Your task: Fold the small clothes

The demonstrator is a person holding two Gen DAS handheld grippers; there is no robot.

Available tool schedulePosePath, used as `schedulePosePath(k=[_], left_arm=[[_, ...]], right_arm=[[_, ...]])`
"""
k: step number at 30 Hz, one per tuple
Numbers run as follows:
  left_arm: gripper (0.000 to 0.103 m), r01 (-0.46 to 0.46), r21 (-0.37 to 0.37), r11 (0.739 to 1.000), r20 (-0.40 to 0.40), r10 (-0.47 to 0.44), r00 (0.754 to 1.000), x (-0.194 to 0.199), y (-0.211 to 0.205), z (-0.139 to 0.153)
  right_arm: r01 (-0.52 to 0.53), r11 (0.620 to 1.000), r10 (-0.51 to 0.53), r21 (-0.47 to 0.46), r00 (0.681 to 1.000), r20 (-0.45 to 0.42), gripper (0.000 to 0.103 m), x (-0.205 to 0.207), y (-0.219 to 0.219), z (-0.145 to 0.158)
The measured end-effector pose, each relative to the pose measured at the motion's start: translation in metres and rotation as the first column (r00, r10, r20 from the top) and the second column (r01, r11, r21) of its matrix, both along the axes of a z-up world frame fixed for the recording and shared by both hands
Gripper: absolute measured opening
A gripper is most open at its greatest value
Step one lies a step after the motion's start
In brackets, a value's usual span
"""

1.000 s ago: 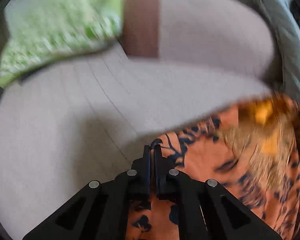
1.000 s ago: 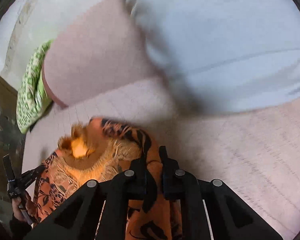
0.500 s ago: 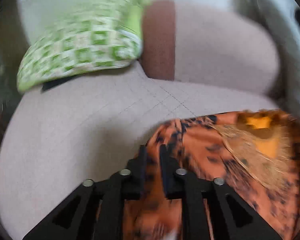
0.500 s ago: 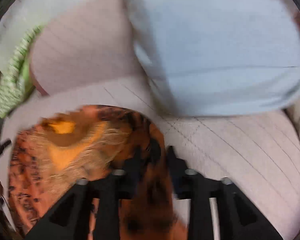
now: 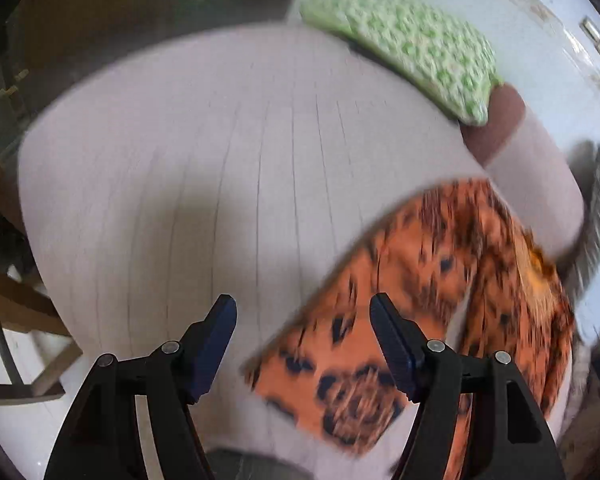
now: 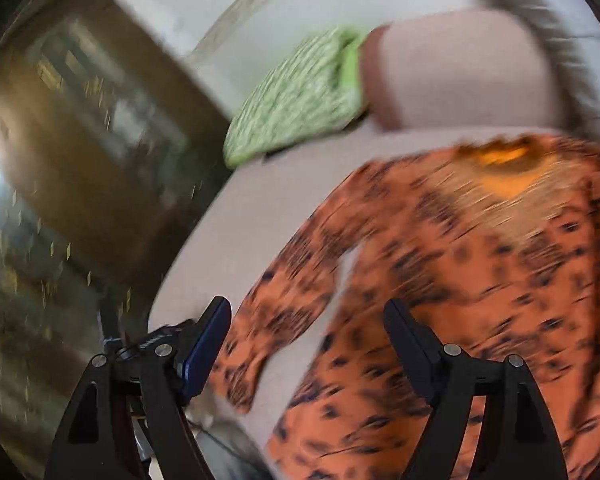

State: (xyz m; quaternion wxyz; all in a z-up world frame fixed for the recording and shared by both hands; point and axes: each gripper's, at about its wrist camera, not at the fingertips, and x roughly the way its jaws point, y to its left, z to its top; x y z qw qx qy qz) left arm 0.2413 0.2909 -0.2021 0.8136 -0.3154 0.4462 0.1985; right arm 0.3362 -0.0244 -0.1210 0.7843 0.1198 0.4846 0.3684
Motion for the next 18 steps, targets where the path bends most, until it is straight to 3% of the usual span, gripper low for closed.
schedulePosePath(k=[3,7,9,11,13,14,16,18], left_arm=[[0.07,0.01,0.009,1.0,-0.015,-0.01,1.0,0.002,0.009,-0.017],[0.068,0.021,-0.069,0.997,-0.073,-0.026,0.997,0.002,0.016,-0.045],[0.068,0.054,-0.048,0.997,-0.055,-0.056,0.997,0.004,0.009,-0.041],[0.068,0.105,-0.127,0.986,0.002,-0.106,0.994,0.009,0.001,-0.043],[0.044,0.125,-0.041,0.991,-0.02,-0.125,0.992,0.012,-0.009,-0.044],[0.016,0.138,-0.008,0.99,-0.038,-0.138,0.99,0.014,-0.011,-0.044],[0.01,0.128,-0.065,0.99,0.001,-0.128,0.992,0.011,-0.004,-0.046],[0.009,0.111,-0.124,0.986,0.059,-0.105,0.993,0.001,0.006,-0.043]], right_arm=[[-0.1,0.995,0.099,-0.017,0.993,-0.071,0.08,-0.012,0.046,-0.007],[-0.179,0.983,0.172,-0.038,0.973,-0.152,0.08,-0.009,0.1,-0.015],[-0.21,0.976,0.195,-0.063,0.963,-0.188,0.08,-0.007,0.126,-0.023],[-0.231,0.968,0.206,-0.094,0.953,-0.221,0.08,0.003,0.153,-0.038],[-0.247,0.96,0.208,-0.132,0.944,-0.254,0.08,0.009,0.176,-0.052],[-0.261,0.952,0.21,-0.161,0.937,-0.278,0.079,0.015,0.187,-0.063],[-0.283,0.936,0.208,-0.209,0.925,-0.317,0.074,0.023,0.208,-0.08],[-0.288,0.924,0.198,-0.25,0.923,-0.33,0.053,0.029,0.221,-0.09]])
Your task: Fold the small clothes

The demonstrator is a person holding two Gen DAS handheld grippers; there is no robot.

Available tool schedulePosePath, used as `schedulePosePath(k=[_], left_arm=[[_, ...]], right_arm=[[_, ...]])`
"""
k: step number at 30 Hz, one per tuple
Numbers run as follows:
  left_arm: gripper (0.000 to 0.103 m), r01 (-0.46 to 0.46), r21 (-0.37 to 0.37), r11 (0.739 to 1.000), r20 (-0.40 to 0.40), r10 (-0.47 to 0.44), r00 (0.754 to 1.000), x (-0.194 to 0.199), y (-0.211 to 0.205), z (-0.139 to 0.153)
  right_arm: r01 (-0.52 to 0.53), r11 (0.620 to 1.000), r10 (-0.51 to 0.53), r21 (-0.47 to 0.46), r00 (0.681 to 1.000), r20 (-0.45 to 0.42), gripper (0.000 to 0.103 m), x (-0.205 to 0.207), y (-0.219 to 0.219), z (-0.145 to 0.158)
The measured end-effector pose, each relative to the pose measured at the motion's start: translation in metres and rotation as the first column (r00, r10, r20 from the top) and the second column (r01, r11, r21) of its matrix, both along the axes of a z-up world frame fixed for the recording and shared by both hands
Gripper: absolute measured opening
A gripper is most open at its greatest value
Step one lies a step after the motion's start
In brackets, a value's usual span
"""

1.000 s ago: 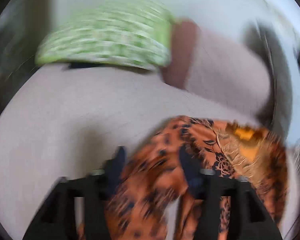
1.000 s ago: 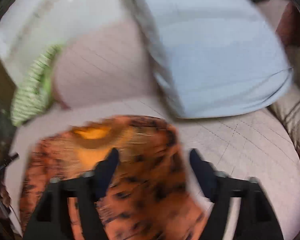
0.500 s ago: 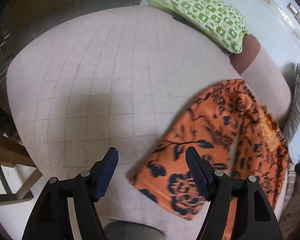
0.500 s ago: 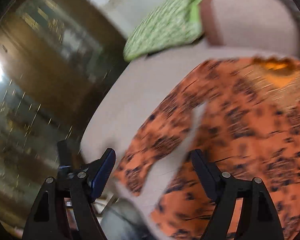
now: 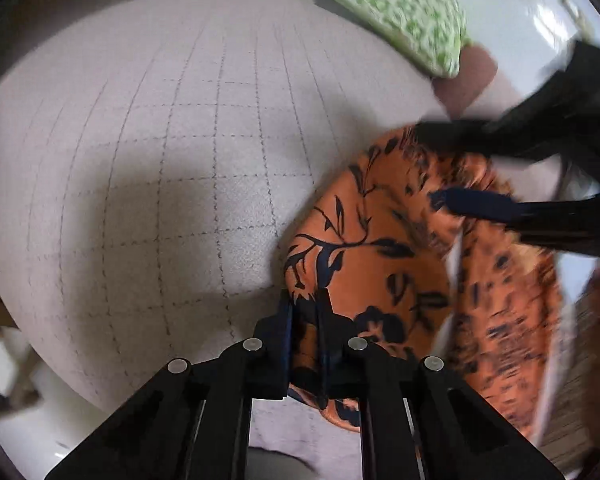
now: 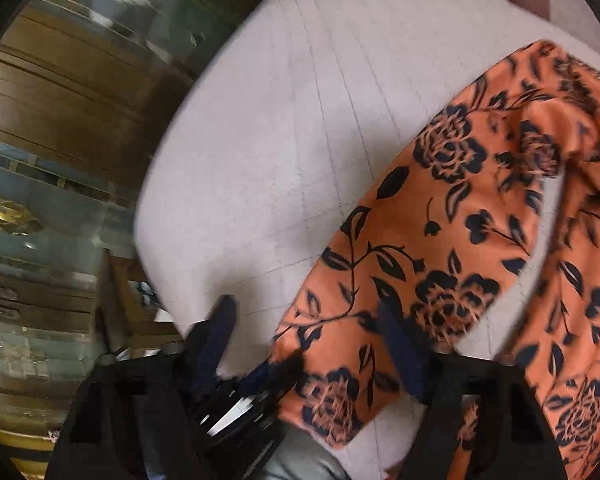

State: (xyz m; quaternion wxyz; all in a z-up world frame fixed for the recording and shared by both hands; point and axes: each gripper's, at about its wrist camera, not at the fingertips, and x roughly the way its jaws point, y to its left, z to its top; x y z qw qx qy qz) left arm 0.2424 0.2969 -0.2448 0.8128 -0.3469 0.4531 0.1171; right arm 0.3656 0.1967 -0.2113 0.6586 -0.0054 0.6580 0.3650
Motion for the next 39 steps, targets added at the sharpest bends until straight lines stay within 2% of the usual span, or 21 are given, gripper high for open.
schedulePosePath(k=[5,9,10,12,14,17,19,21,22,24,26,27,29,30,31,32,34,35,36,37,39], left_arm=[[0.007,0.043,0.035,0.998,0.09,-0.046,0.995,-0.017,-0.003,0.028],[0.006,0.064,0.082,0.995,0.171,-0.077,0.982,-0.029,-0.015,0.065],[0.006,0.068,0.094,0.993,0.194,-0.086,0.977,-0.03,-0.017,0.076],[0.005,0.08,0.128,0.988,0.242,-0.11,0.964,-0.031,-0.023,0.102],[0.005,0.085,0.161,0.983,0.288,-0.129,0.949,-0.032,-0.03,0.127],[0.005,0.14,0.201,0.969,0.373,-0.208,0.904,-0.023,-0.051,0.167],[0.005,0.219,0.254,0.942,0.394,-0.307,0.866,-0.018,-0.076,0.197],[0.005,0.29,0.288,0.913,0.4,-0.39,0.83,-0.018,-0.101,0.215],[0.005,0.349,0.3,0.888,0.402,-0.449,0.798,-0.02,-0.118,0.226],[0.005,0.429,0.326,0.843,0.378,-0.532,0.758,-0.024,-0.151,0.232],[0.006,0.497,0.336,0.8,0.348,-0.595,0.724,-0.026,-0.181,0.229],[0.006,0.543,0.328,0.773,0.319,-0.632,0.707,-0.025,-0.203,0.218],[0.006,0.604,0.308,0.735,0.26,-0.676,0.689,-0.019,-0.232,0.198],[0.006,0.649,0.289,0.704,0.224,-0.708,0.669,-0.017,-0.252,0.18],[0.006,0.68,0.266,0.684,0.197,-0.729,0.656,-0.016,-0.268,0.163],[0.009,0.692,0.25,0.677,0.181,-0.735,0.653,-0.014,-0.274,0.152],[0.009,0.749,0.152,0.645,0.132,-0.764,0.631,-0.006,-0.291,0.123],[0.009,0.771,0.097,0.629,0.112,-0.777,0.62,-0.005,-0.295,0.113],[0.009,0.784,0.034,0.619,0.108,-0.782,0.613,-0.006,-0.295,0.105],[0.009,0.785,0.012,0.619,0.118,-0.781,0.614,-0.009,-0.293,0.103],[0.014,0.769,-0.006,0.639,0.139,-0.761,0.633,-0.013,-0.278,0.106]], right_arm=[[0.009,1.0,-0.009,0.013,0.999,-0.052,0.054,0.008,0.014,-0.011],[0.032,0.998,-0.035,-0.045,0.997,-0.065,0.053,0.014,0.015,-0.023],[0.027,0.999,-0.029,-0.037,0.998,-0.058,0.048,0.018,0.012,-0.02],[0.034,0.999,-0.035,-0.015,0.998,-0.05,0.003,0.027,0.005,-0.01],[0.063,0.994,-0.06,0.085,0.998,-0.034,0.003,0.036,-0.013,0.022],[0.075,0.97,-0.09,0.232,0.994,0.056,0.003,0.047,-0.055,0.087],[0.099,0.949,-0.133,0.299,0.986,0.097,0.003,0.052,-0.095,0.121],[0.115,0.937,-0.16,0.331,0.981,0.111,0.003,0.053,-0.132,0.136],[0.129,0.931,-0.177,0.341,0.977,0.114,0.003,0.052,-0.153,0.14],[0.145,0.925,-0.197,0.351,0.973,0.118,0.003,0.046,-0.19,0.136],[0.159,0.922,-0.205,0.354,0.974,0.099,0.003,0.041,-0.228,0.119],[0.168,0.92,-0.211,0.355,0.974,0.087,0.003,0.038,-0.246,0.107],[0.21,0.913,-0.243,0.351,0.968,0.054,0.003,0.03,-0.283,0.079],[0.219,0.911,-0.246,0.349,0.969,0.036,0.003,0.027,-0.298,0.067],[0.229,0.912,-0.254,0.341,0.967,0.03,0.003,0.024,-0.314,0.053],[0.252,0.912,-0.276,0.323,0.961,0.031,0.004,0.024,-0.329,0.039],[0.311,0.908,-0.326,0.28,0.945,0.009,0.004,0.025,-0.359,0.008],[0.338,0.904,-0.353,0.264,0.936,0.012,0.009,0.027,-0.372,-0.005],[0.365,0.899,-0.383,0.243,0.923,0.027,0.009,0.027,-0.385,-0.016],[0.389,0.894,-0.406,0.223,0.913,0.035,0.011,0.027,-0.395,-0.024],[0.423,0.871,-0.433,0.252,0.901,-0.016,0.02,0.022,-0.411,-0.033]])
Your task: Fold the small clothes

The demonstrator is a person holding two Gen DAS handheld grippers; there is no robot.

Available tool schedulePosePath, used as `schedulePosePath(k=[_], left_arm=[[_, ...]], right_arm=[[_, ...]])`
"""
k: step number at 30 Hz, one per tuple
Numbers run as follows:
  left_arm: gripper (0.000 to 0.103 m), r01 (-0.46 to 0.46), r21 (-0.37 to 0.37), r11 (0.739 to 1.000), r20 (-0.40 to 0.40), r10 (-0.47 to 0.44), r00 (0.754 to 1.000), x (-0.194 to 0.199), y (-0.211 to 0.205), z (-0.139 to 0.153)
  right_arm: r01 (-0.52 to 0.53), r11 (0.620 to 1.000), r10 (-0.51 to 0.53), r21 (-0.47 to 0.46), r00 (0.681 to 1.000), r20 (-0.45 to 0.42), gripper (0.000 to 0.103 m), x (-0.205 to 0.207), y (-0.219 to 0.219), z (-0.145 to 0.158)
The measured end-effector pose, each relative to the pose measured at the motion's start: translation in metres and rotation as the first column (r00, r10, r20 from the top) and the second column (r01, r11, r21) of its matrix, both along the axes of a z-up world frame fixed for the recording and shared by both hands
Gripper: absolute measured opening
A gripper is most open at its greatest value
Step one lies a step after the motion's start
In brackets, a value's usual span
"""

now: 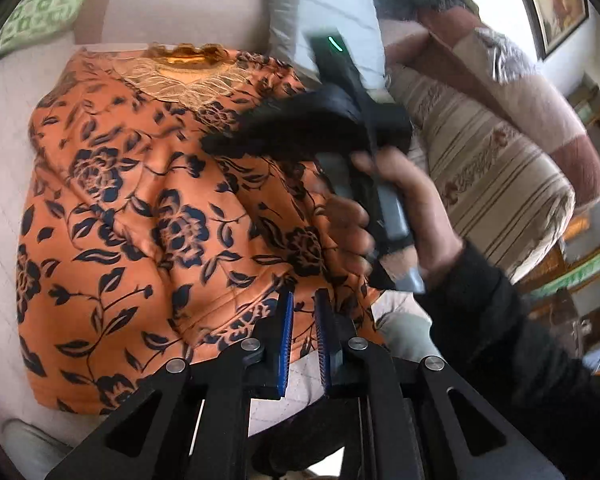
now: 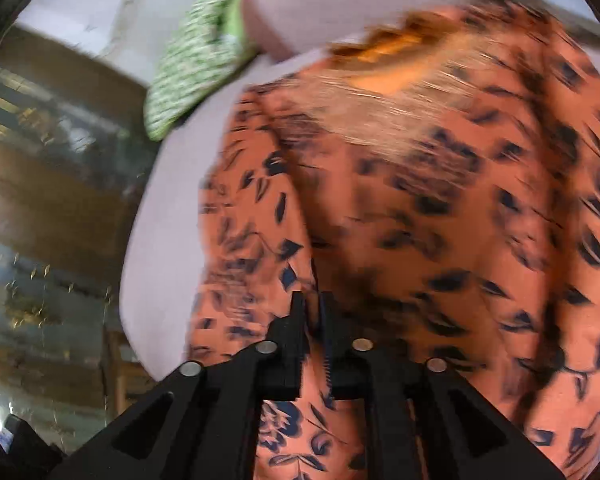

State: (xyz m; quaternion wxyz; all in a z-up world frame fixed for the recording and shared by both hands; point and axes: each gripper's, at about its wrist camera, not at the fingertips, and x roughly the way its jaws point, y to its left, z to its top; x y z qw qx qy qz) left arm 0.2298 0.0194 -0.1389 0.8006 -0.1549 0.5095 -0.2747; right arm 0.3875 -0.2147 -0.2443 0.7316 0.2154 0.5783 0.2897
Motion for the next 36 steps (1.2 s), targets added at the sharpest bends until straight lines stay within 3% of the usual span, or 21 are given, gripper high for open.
schedulePosePath(k=[1,3,4,7,10,13,14,15,16,20,23,26,27,29,31,33,36], left_arm=[[0.016,-0.034,-0.018,0.999,0.003,0.034,0.999,0.006,0.016,0.002],[0.029,-0.115,-0.047,0.992,0.0,0.115,0.993,-0.003,0.043,0.009],[0.03,-0.173,-0.058,0.983,-0.006,0.172,0.985,-0.006,0.06,0.01],[0.031,-0.287,-0.046,0.957,-0.017,0.286,0.958,-0.008,0.104,0.009],[0.031,-0.361,-0.002,0.933,-0.006,0.361,0.933,-0.009,0.116,0.015],[0.031,-0.406,-0.012,0.914,-0.007,0.406,0.914,-0.013,0.123,0.02],[0.031,-0.411,-0.014,0.911,-0.008,0.411,0.911,-0.012,0.123,0.021],[0.031,-0.416,-0.009,0.909,-0.012,0.416,0.909,-0.01,0.123,0.018],[0.031,-0.42,-0.001,0.907,-0.015,0.42,0.907,-0.009,0.121,0.017],[0.031,-0.435,-0.01,0.9,-0.027,0.435,0.9,0.003,0.122,0.012],[0.033,-0.451,-0.002,0.893,-0.043,0.45,0.892,0.016,0.127,-0.001],[0.033,-0.486,-0.024,0.874,-0.091,0.482,0.871,0.035,0.135,-0.02],[0.033,-0.496,-0.036,0.867,-0.108,0.491,0.865,0.044,0.139,-0.025],[0.034,-0.52,-0.065,0.852,-0.128,0.51,0.851,0.053,0.151,-0.031],[0.038,-0.56,-0.093,0.823,-0.143,0.546,0.825,0.071,0.168,-0.038],[0.041,-0.609,-0.115,0.785,-0.151,0.592,0.791,0.092,0.186,-0.044],[0.041,-0.671,-0.138,0.729,-0.203,0.642,0.739,0.123,0.206,-0.054]], right_arm=[[0.001,0.999,-0.001,0.034,1.0,0.014,0.025,-0.008,-0.007,0.003],[0.03,0.999,-0.031,0.02,0.998,0.061,0.058,-0.025,-0.017,0.011],[0.047,0.999,-0.047,0.002,0.995,0.083,0.064,-0.035,-0.023,0.013],[0.091,0.996,-0.091,0.003,0.992,0.088,0.066,-0.07,-0.035,0.011],[0.089,0.996,-0.088,-0.019,0.995,0.057,0.066,-0.096,-0.032,-0.003],[0.048,0.986,-0.041,-0.162,0.998,0.044,0.059,-0.111,-0.013,-0.02],[0.039,0.98,-0.03,-0.196,0.998,0.047,0.048,-0.113,-0.009,-0.022],[0.034,0.965,-0.02,-0.259,0.998,0.056,0.019,-0.115,-0.004,-0.023],[0.033,0.959,-0.017,-0.283,0.998,0.058,0.009,-0.116,-0.004,-0.021],[0.101,0.961,-0.067,-0.259,0.988,0.137,0.006,-0.126,-0.021,0.031],[0.124,0.94,-0.08,-0.317,0.986,0.148,0.007,-0.124,-0.03,0.035],[0.074,0.908,-0.062,-0.413,0.997,0.043,0.014,-0.113,-0.035,-0.006],[0.069,0.918,-0.062,-0.391,0.998,0.028,0.014,-0.112,-0.04,-0.007],[0.106,0.949,-0.088,-0.296,0.993,0.073,0.016,-0.113,-0.047,0.014],[0.119,0.968,-0.086,-0.22,0.985,0.151,0.029,-0.107,-0.047,0.051],[0.101,0.979,-0.063,-0.177,0.976,0.209,0.059,-0.091,-0.04,0.079],[0.016,0.994,0.01,-0.104,0.969,0.248,0.064,-0.043,-0.012,0.1]])
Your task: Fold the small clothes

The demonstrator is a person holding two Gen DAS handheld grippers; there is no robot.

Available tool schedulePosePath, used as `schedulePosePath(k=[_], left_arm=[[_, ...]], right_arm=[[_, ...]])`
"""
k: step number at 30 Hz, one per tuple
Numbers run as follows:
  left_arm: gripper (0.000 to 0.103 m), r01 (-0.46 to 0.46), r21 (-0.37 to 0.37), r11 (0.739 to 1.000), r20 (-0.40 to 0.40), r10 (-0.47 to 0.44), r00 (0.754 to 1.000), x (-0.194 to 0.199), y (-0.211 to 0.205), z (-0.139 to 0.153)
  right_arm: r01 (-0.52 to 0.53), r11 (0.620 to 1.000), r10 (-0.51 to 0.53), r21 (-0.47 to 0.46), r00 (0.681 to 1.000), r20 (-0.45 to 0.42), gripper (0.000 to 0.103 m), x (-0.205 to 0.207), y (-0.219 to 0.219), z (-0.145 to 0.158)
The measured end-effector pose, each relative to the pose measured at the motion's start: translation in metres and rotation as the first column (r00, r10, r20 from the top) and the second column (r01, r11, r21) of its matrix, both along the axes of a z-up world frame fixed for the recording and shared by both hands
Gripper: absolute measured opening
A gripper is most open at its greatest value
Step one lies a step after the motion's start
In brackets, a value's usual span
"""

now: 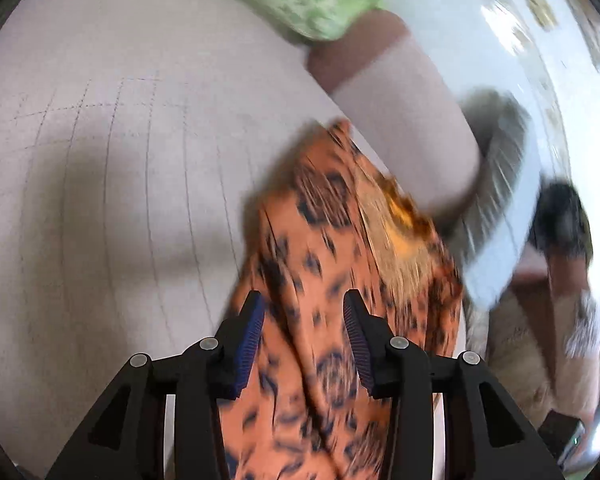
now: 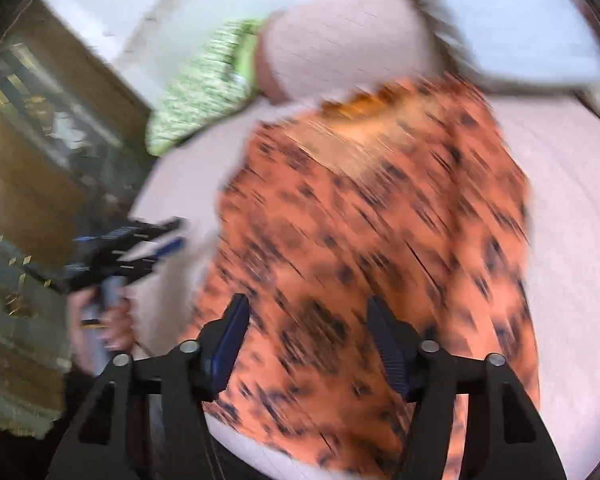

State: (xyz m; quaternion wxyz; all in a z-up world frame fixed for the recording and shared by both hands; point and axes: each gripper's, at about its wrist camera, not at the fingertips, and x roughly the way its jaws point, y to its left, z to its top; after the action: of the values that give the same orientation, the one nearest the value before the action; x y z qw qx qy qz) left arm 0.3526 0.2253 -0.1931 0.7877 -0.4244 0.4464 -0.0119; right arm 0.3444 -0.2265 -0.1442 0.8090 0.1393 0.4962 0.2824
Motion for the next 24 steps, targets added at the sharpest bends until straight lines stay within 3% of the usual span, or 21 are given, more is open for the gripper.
schedulePosePath(k=[3,6,10,12,15,17,18,19,20,21,24], left_arm=[[0.041,-0.062,-0.035,0.997,-0.035,0.06,0.998,0.033,0.012,-0.018],[0.04,-0.089,-0.097,0.991,-0.078,0.081,0.994,0.053,0.018,-0.044],[0.033,-0.099,-0.2,0.975,-0.015,0.098,0.995,0.061,0.026,-0.076],[0.033,-0.108,-0.256,0.961,-0.027,0.105,0.994,0.061,0.031,-0.091],[0.033,-0.091,-0.315,0.945,-0.033,0.085,0.996,0.067,0.035,-0.103],[0.032,-0.085,-0.322,0.943,-0.024,0.081,0.996,0.069,0.036,-0.107],[0.024,-0.091,-0.333,0.938,-0.016,0.09,0.996,0.071,0.038,-0.111],[0.017,-0.087,-0.333,0.939,-0.011,0.089,0.996,0.072,0.039,-0.113],[0.013,-0.092,-0.321,0.942,-0.013,0.093,0.996,0.073,0.04,-0.115],[0.009,-0.101,-0.322,0.941,-0.015,0.101,0.995,0.071,0.041,-0.114],[0.007,-0.102,-0.261,0.96,0.052,0.119,0.992,0.062,0.04,-0.09]], right_arm=[[-0.096,0.995,0.096,0.029,0.995,0.004,0.064,0.068,0.043,0.003],[-0.143,0.99,0.143,0.009,0.988,-0.06,0.064,0.14,0.096,-0.018],[-0.169,0.986,0.166,-0.007,0.976,-0.138,0.064,0.21,0.155,-0.052],[-0.201,0.979,0.194,-0.022,0.965,-0.179,0.063,0.241,0.186,-0.075],[-0.176,0.984,0.165,-0.034,0.964,-0.209,0.06,0.276,0.223,-0.099],[-0.151,0.982,0.132,-0.116,0.978,-0.162,0.06,0.294,0.24,-0.105],[-0.127,0.982,0.103,-0.141,0.98,-0.169,0.062,0.303,0.245,-0.113],[-0.119,0.983,0.089,-0.142,0.975,-0.203,0.059,0.31,0.248,-0.122],[-0.125,0.984,0.093,-0.126,0.968,-0.234,0.039,0.312,0.249,-0.127],[-0.133,0.985,0.101,-0.112,0.962,-0.253,0.004,0.312,0.249,-0.129],[-0.123,0.987,0.103,-0.103,0.977,-0.186,0.005,0.307,0.244,-0.108]])
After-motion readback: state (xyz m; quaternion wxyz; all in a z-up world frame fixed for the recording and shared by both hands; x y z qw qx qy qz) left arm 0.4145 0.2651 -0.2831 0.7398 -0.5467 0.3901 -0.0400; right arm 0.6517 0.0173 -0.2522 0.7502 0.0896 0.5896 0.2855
